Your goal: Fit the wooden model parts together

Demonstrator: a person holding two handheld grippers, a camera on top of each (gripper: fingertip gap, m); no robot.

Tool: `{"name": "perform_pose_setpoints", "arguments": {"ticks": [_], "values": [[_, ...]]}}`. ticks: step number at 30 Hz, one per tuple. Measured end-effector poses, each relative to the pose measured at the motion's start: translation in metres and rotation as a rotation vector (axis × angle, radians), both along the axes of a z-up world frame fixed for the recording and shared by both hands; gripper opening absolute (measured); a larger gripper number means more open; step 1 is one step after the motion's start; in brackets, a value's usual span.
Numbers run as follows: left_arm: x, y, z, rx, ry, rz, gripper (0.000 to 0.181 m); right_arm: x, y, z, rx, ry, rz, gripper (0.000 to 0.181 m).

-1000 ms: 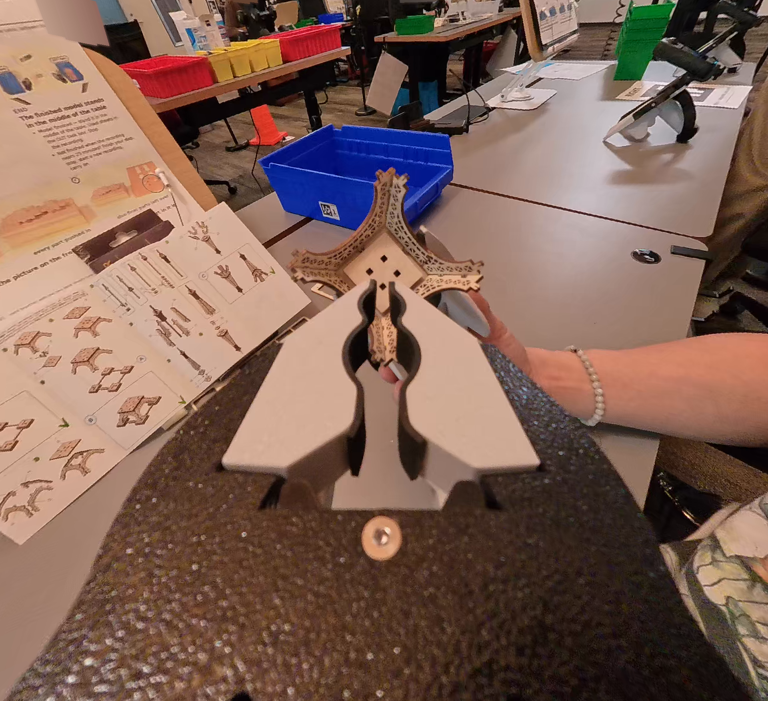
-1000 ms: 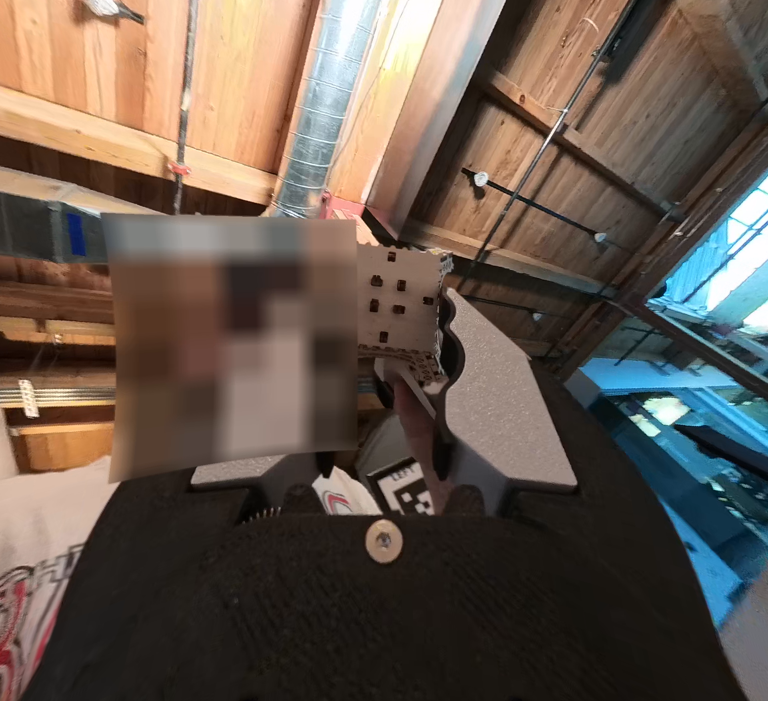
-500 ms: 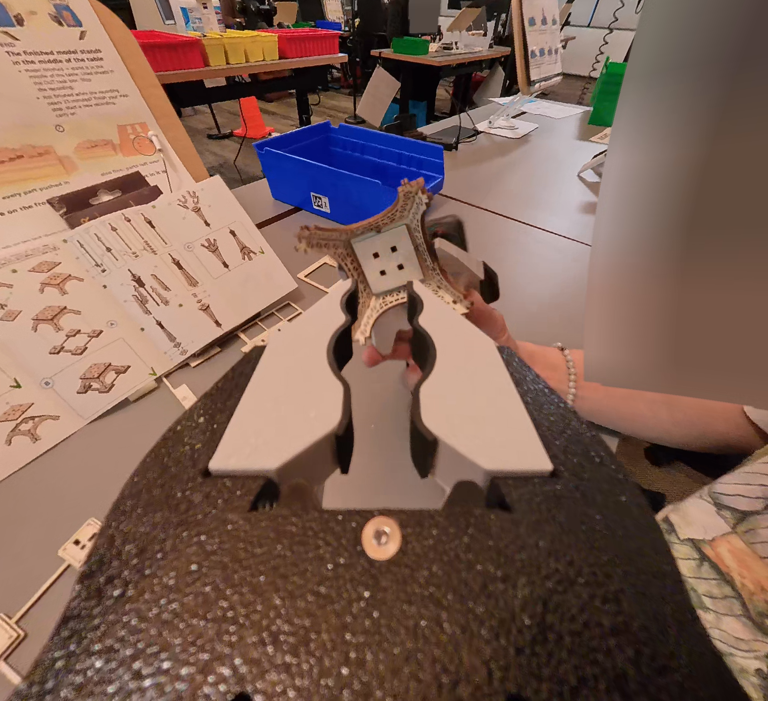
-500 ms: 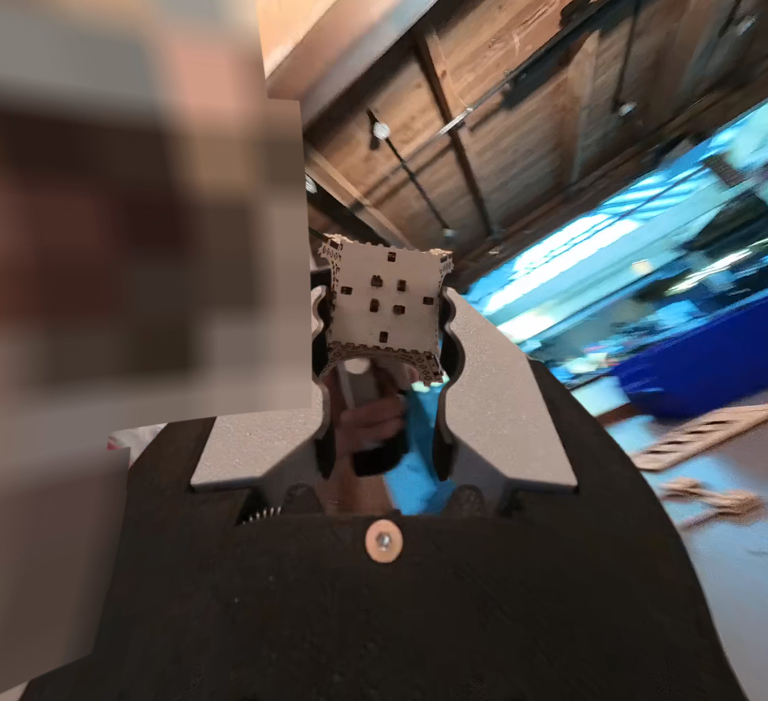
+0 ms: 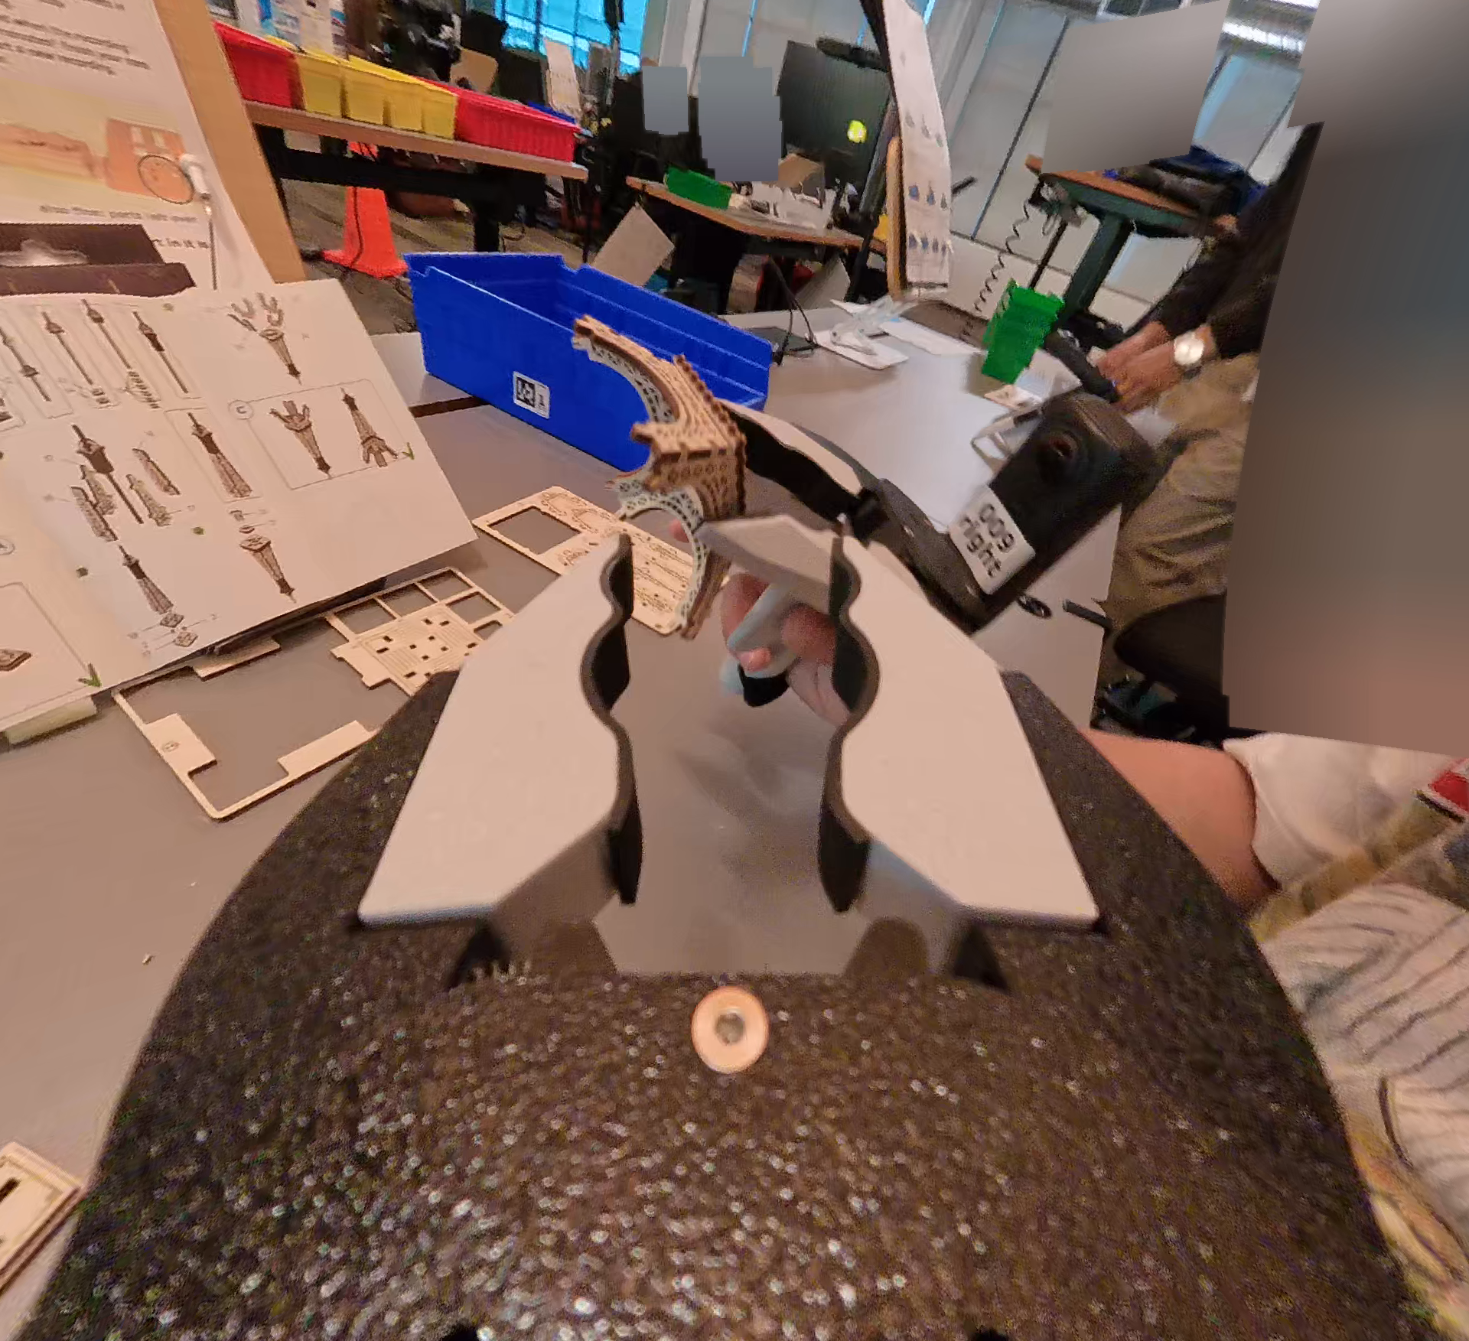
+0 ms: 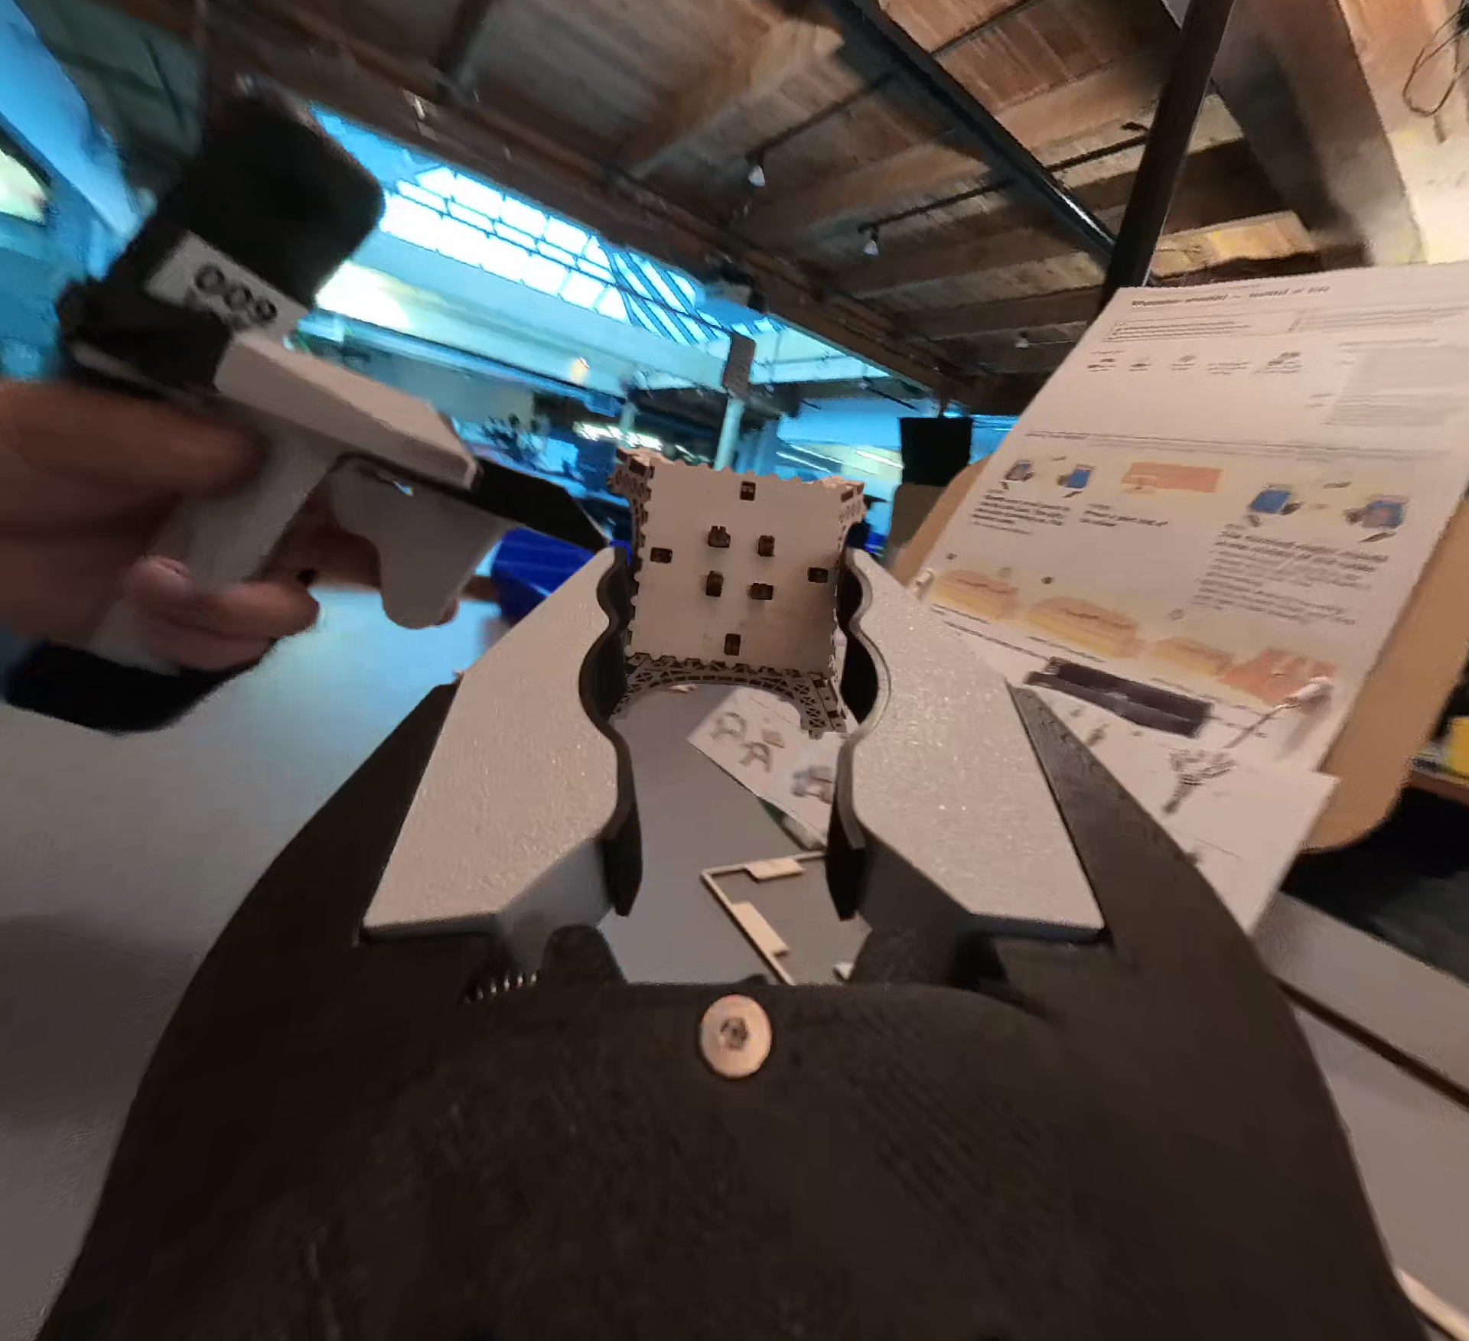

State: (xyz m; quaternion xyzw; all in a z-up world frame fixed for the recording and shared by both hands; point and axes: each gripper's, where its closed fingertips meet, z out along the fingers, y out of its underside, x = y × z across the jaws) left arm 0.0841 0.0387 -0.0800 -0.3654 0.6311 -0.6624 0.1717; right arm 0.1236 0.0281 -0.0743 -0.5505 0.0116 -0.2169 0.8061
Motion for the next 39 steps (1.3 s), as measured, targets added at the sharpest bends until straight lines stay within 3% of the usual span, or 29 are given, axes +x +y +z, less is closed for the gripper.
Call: {"name": "perform_pose_setpoints", "arguments": {"ticks": [4,8,18,21,24,27,29,32,33,36,39], "values": [[0.010,0.004,0.001,-0.104,0.003,0.057,0.049,-0.004,0.008,-0.008,-0.117,-0.147,-0.108,0.050],[0.019,0.002,-0.017,-0.123,0.105,0.074,0.054,0.000,0.009,-0.008,-0.142,-0.187,-0.200,0.050],[0.023,-0.007,-0.009,-0.254,0.061,0.028,0.019,-0.009,0.015,-0.008,-0.157,-0.247,-0.216,0.050],[0.023,-0.007,-0.009,-0.264,0.051,0.017,0.018,-0.009,0.016,-0.009,-0.158,-0.228,-0.199,0.050],[0.024,0.000,-0.007,-0.265,0.021,0.021,0.016,-0.014,0.018,-0.009,-0.158,-0.214,-0.132,0.052],[0.019,0.011,-0.004,-0.223,-0.017,-0.019,0.013,-0.028,0.012,-0.001,-0.142,-0.186,0.051,0.068],[0.016,0.019,-0.003,-0.190,-0.039,-0.055,0.013,-0.021,-0.001,0.008,-0.112,-0.081,0.122,0.061],[0.008,0.017,-0.012,-0.132,-0.004,-0.155,0.013,-0.011,-0.003,-0.004,-0.155,0.122,0.245,0.057],[0.005,0.015,-0.010,-0.131,-0.022,-0.191,0.013,-0.017,-0.001,-0.010,-0.176,0.142,0.307,0.048],[-0.012,0.005,0.001,-0.129,-0.138,-0.309,0.013,-0.041,0.009,-0.021,-0.249,0.150,0.449,0.043],[-0.033,-0.007,-0.004,-0.005,-0.223,-0.441,0.013,-0.047,0.013,-0.018,-0.253,0.095,0.425,0.049]]}}
